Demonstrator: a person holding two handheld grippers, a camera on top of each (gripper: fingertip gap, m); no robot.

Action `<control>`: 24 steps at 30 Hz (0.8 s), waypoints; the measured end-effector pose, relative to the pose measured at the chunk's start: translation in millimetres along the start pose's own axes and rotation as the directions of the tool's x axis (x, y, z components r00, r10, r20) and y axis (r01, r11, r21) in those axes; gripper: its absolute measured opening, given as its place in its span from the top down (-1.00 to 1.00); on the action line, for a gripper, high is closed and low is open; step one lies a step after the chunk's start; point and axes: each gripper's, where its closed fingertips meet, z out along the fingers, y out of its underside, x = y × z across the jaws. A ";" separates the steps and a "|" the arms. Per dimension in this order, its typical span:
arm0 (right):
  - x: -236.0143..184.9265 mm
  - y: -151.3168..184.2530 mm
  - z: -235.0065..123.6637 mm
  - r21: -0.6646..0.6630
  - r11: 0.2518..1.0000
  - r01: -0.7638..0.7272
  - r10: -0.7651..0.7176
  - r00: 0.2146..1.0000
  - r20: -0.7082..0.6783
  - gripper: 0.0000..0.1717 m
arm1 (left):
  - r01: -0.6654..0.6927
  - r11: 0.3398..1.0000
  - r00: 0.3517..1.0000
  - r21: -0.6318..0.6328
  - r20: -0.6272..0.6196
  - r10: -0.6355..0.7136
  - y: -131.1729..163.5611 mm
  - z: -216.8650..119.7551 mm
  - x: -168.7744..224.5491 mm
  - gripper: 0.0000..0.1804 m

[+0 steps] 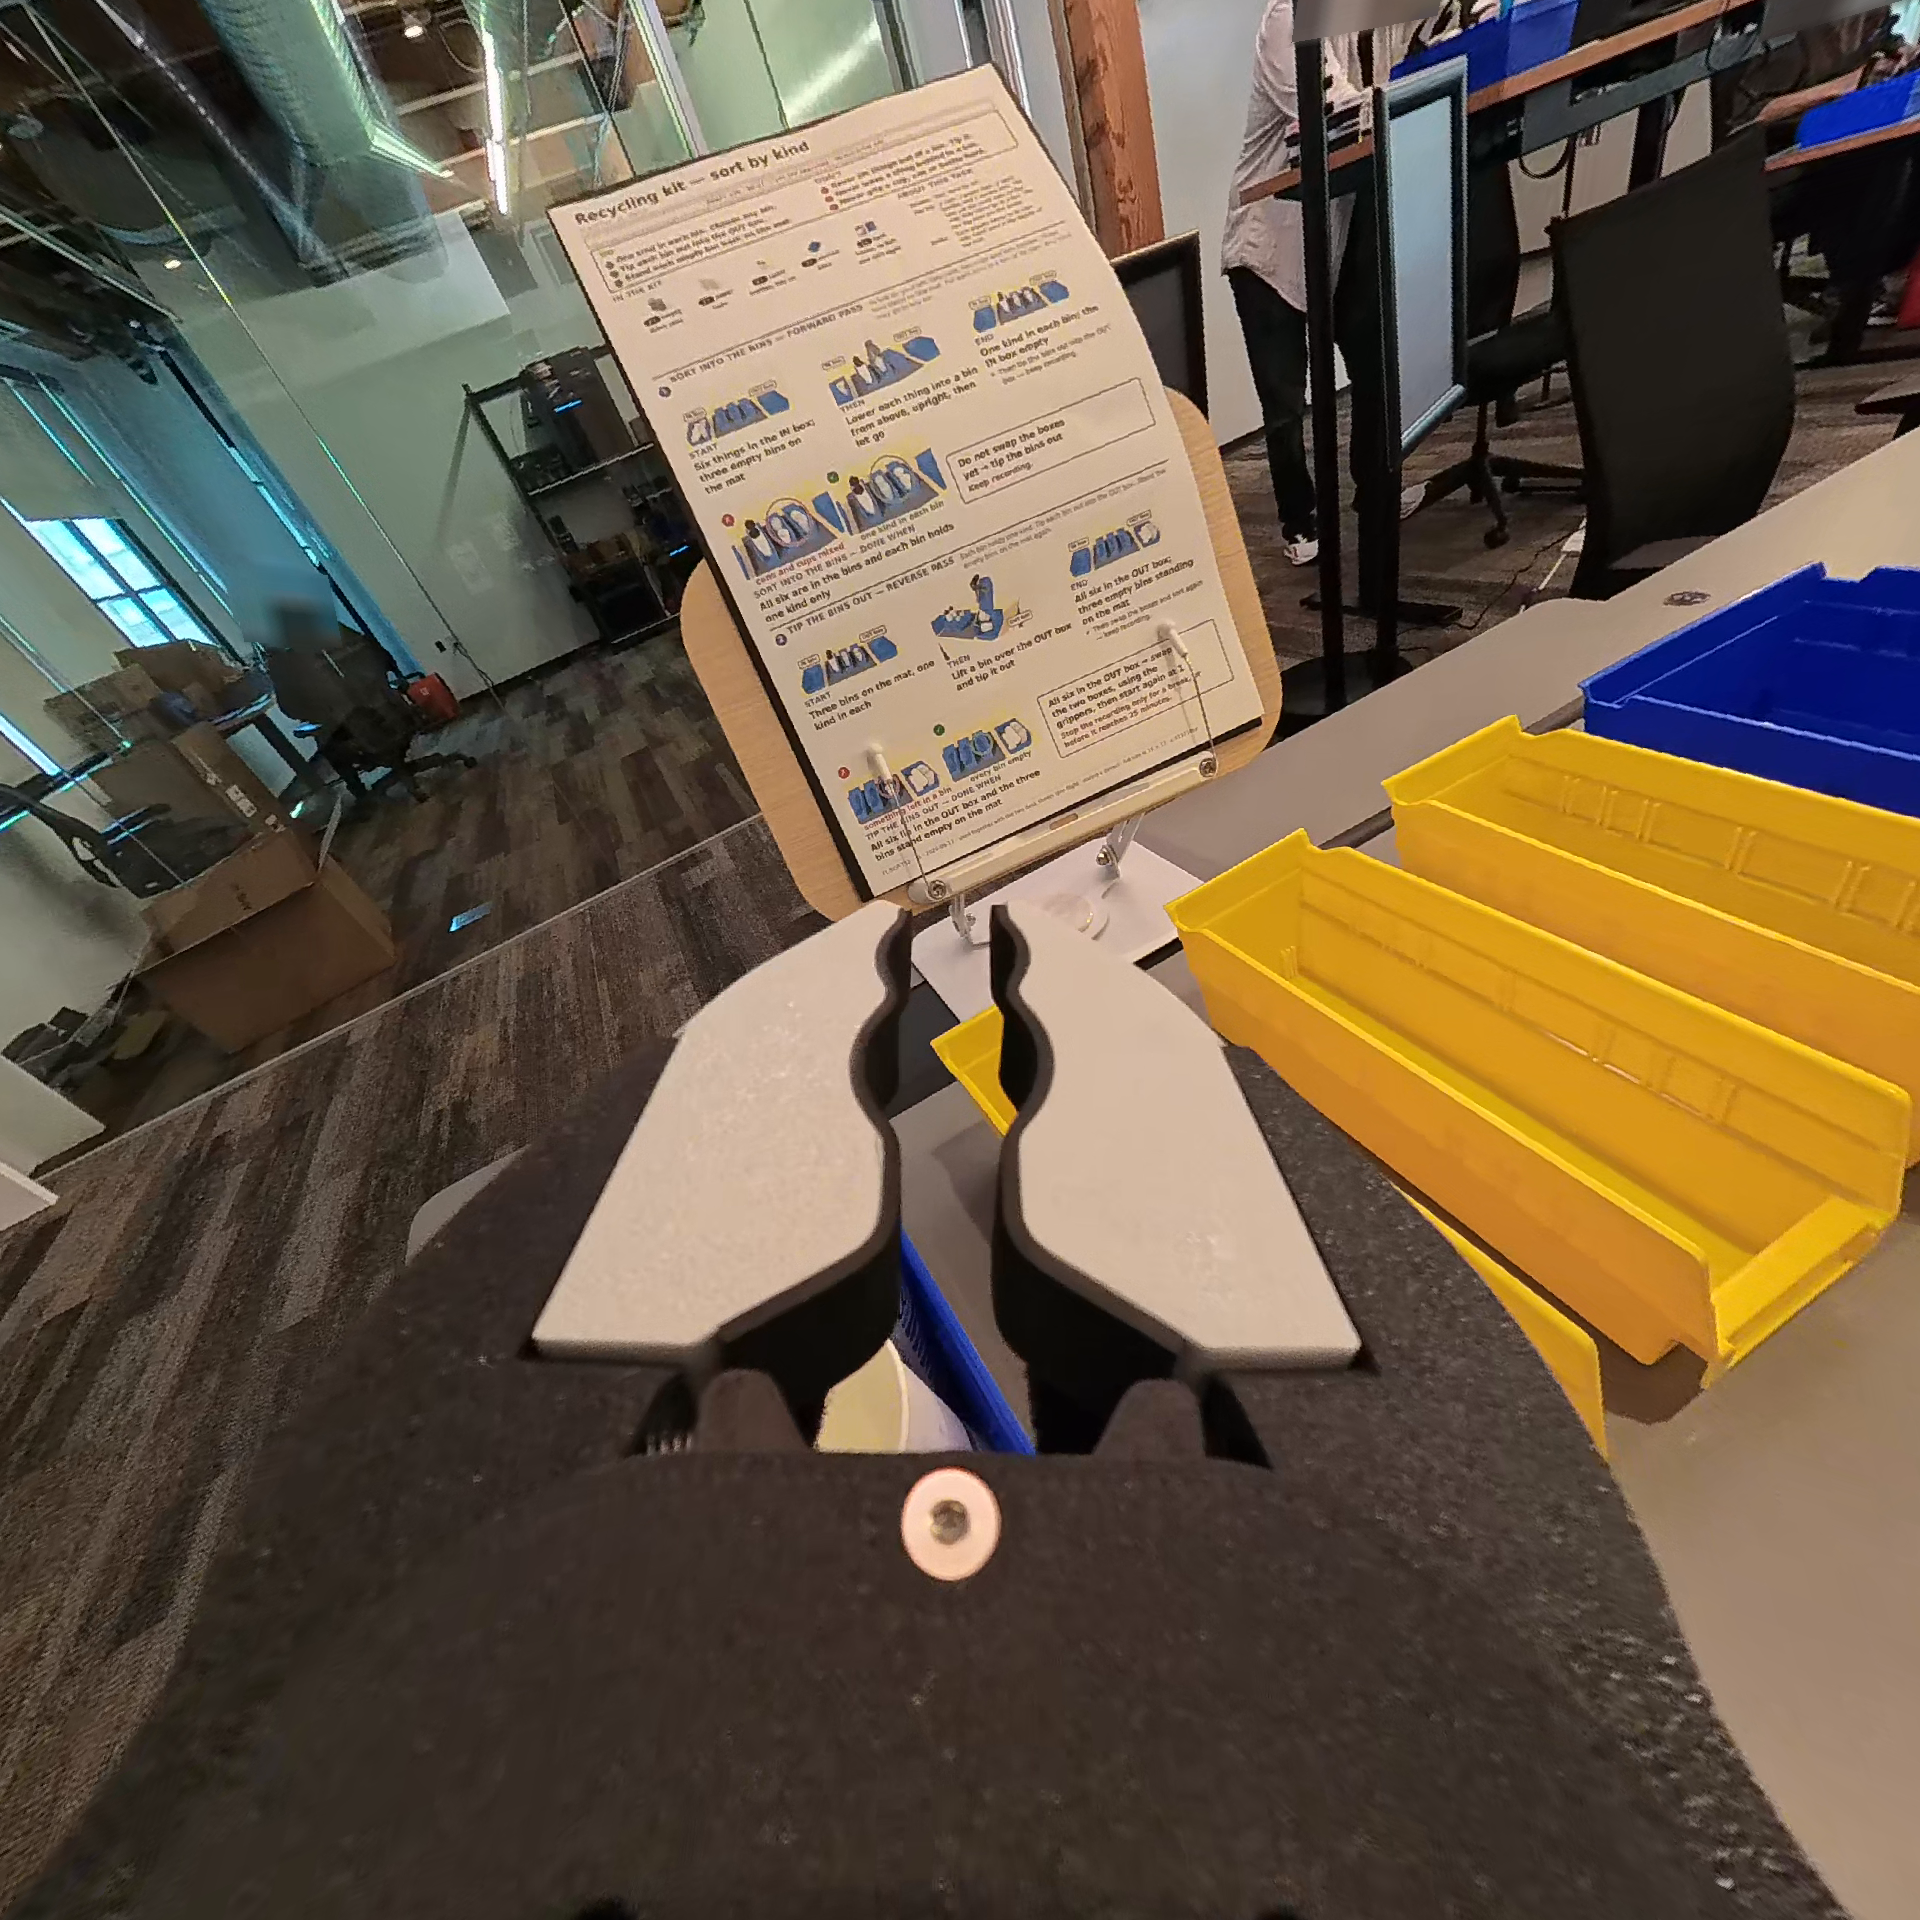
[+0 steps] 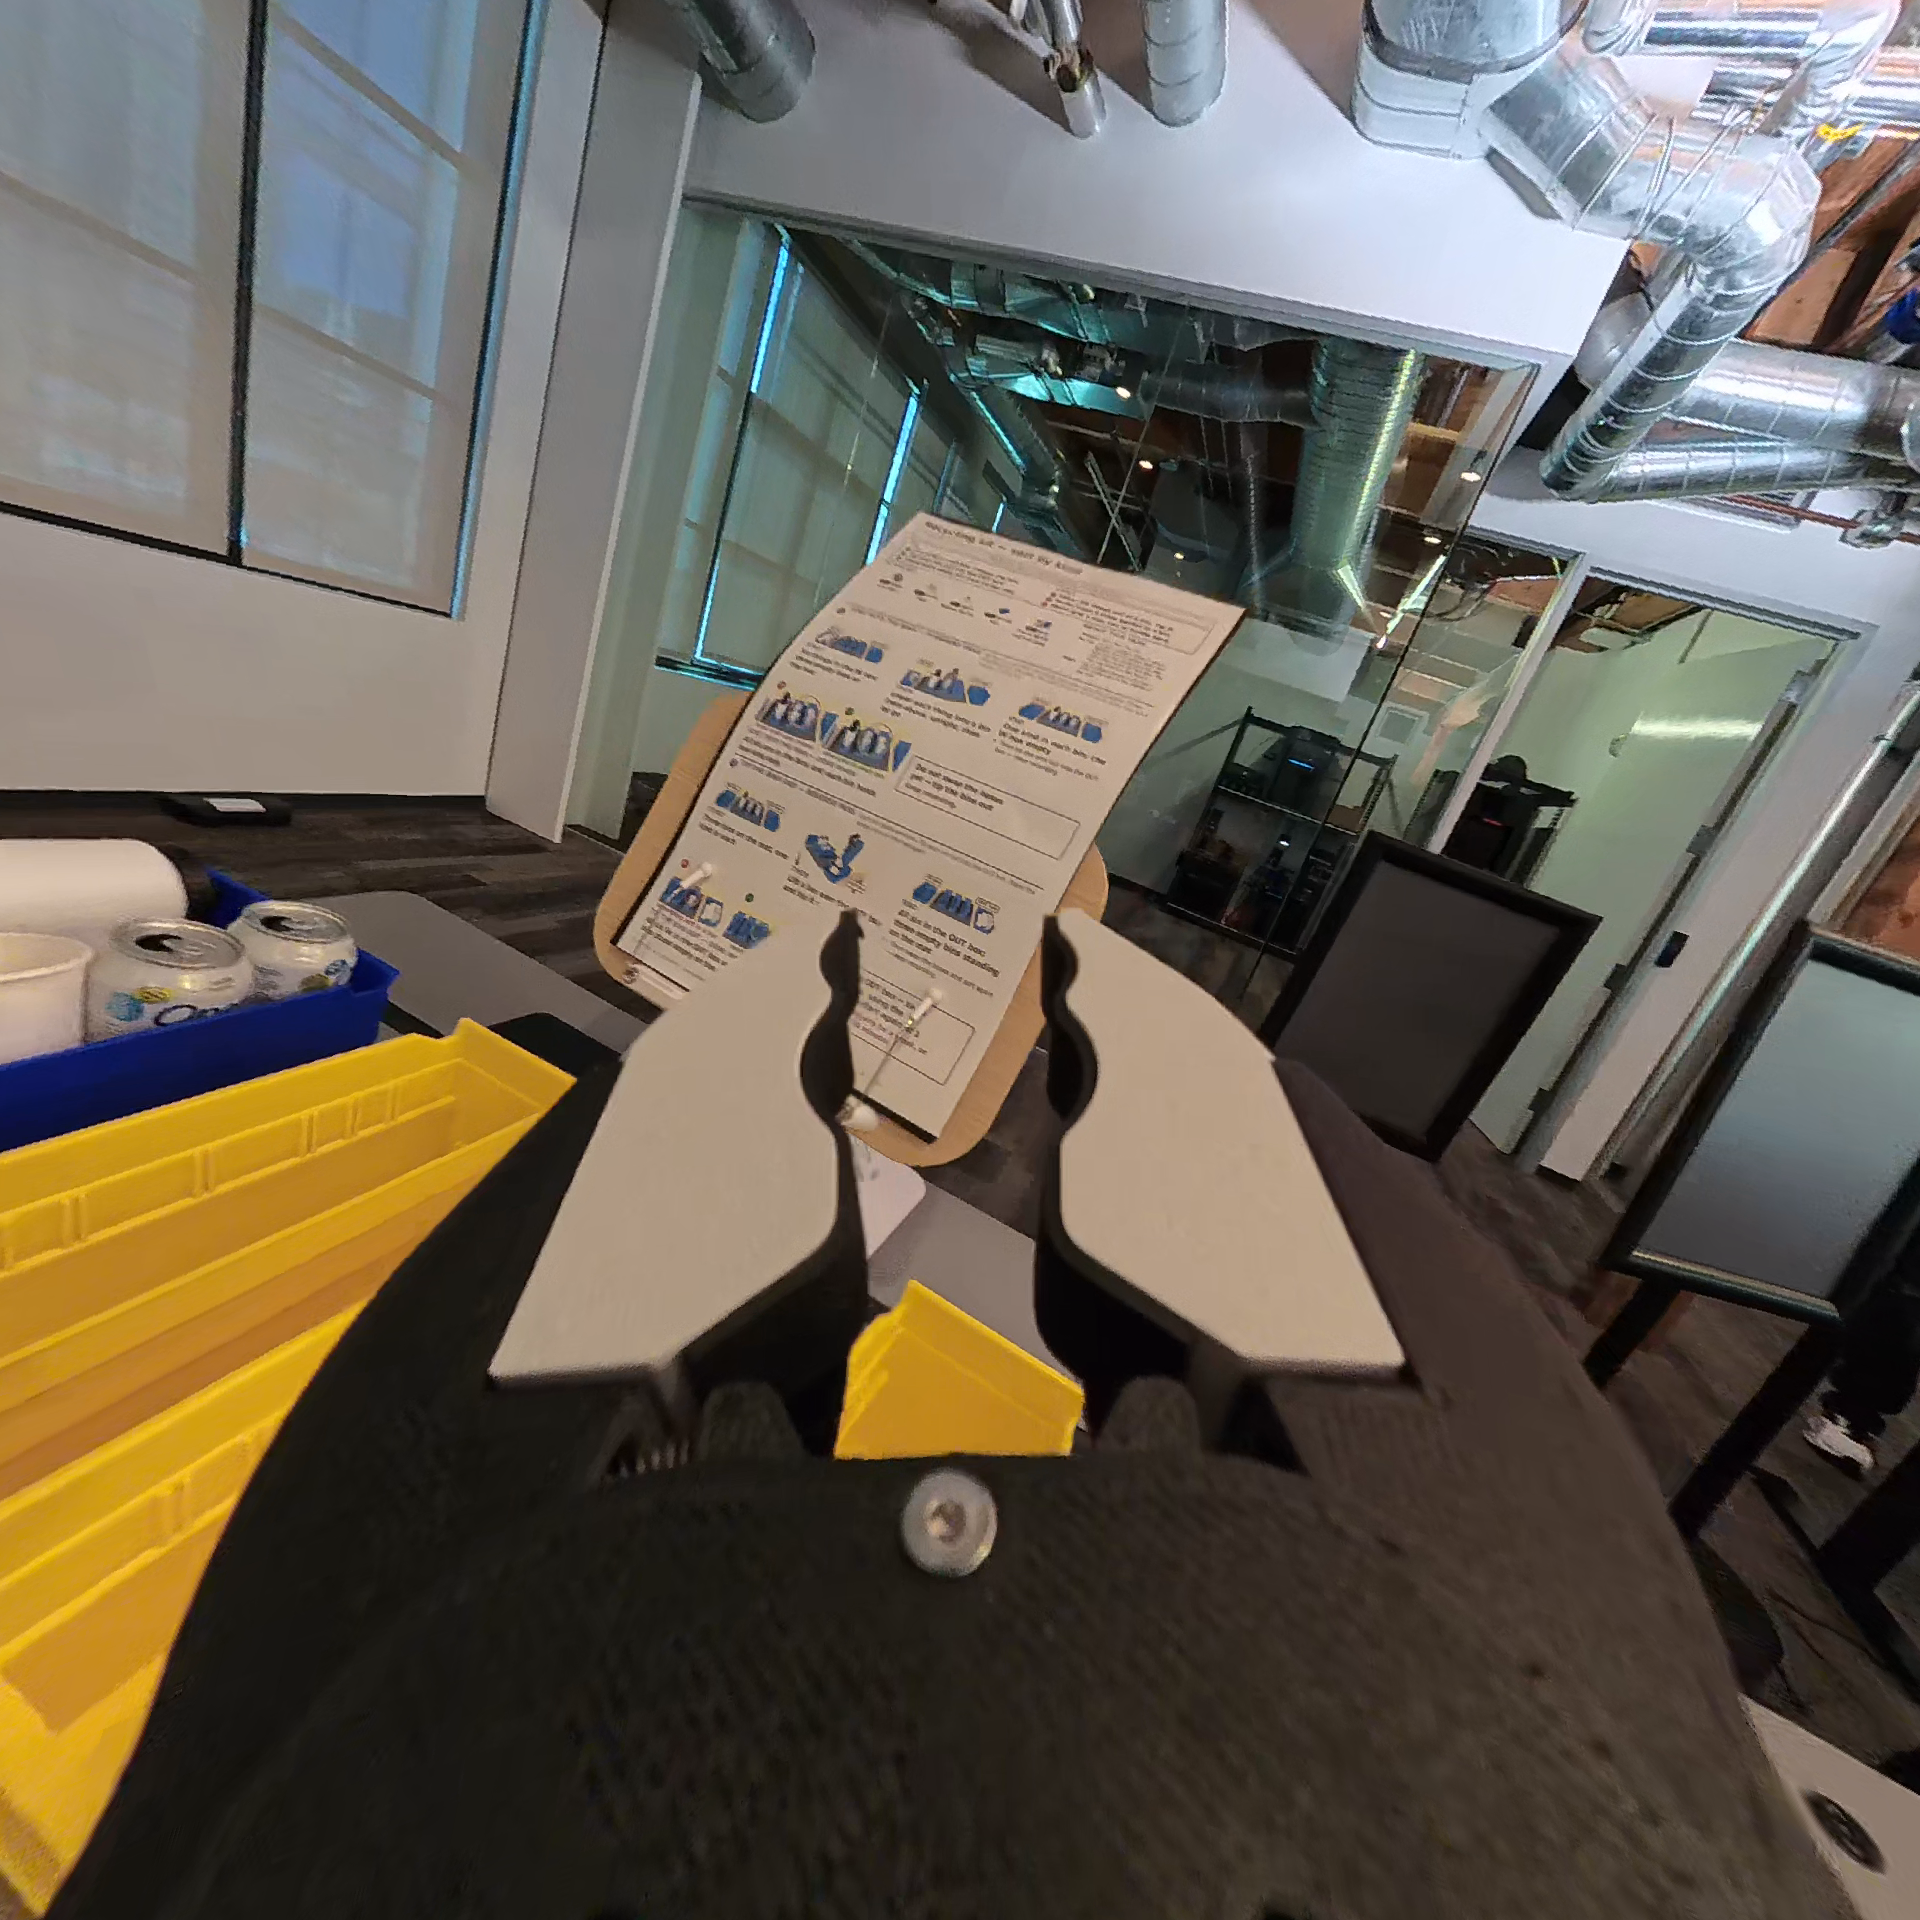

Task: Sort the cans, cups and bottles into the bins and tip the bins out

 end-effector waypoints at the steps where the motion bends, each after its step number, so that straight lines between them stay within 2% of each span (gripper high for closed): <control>1: -1.0 -4.1 -2.4 0.009 1.000 -0.007 0.007 1.000 0.009 0.60 | -0.002 1.000 1.000 0.000 0.001 0.002 -0.6 -0.2 0.4 0.85; 5: 3.5 -18.4 -7.2 0.027 1.000 -0.002 0.001 0.999 0.044 0.61 | -0.018 1.000 1.000 0.003 0.000 0.018 -3.2 -0.1 5.0 0.85; 10: 18.3 -25.8 -5.9 -0.017 0.999 0.052 -0.051 0.996 0.074 0.61 | -0.038 0.999 0.999 -0.013 0.000 0.038 -2.2 5.1 12.4 0.85; 19: 32.6 1.4 -16.9 -0.065 0.996 0.067 -0.062 0.995 0.079 0.61 | -0.012 0.998 0.999 -0.055 0.034 0.014 4.7 12.2 4.7 0.77; 24: 45.1 8.4 -19.2 -0.071 0.996 0.060 -0.057 0.997 0.052 0.61 | 0.013 1.000 0.997 0.013 0.071 -0.014 -10.9 -0.9 -2.9 0.72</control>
